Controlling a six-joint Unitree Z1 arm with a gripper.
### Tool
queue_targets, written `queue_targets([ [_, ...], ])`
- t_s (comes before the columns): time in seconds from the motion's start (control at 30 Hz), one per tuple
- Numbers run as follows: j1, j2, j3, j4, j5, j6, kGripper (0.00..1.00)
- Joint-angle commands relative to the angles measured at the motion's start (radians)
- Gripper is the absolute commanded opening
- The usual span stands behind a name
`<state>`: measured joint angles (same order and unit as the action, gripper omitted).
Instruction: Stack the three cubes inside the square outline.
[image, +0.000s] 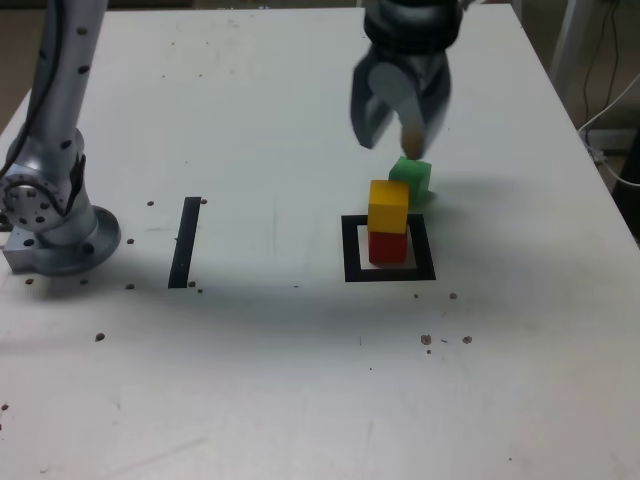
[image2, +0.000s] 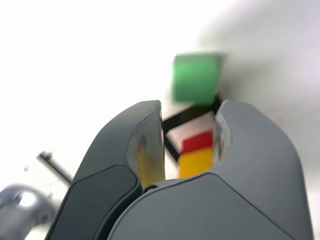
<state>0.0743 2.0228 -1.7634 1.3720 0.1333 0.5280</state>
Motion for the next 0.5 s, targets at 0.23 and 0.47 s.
queue_targets([
  [0.23, -0.036, -0.052, 0.006, 0.021, 0.028, -0.066, 0.28],
  [0.47, -0.026, -0.073, 0.026, -0.018, 0.091, -0.074, 0.97],
])
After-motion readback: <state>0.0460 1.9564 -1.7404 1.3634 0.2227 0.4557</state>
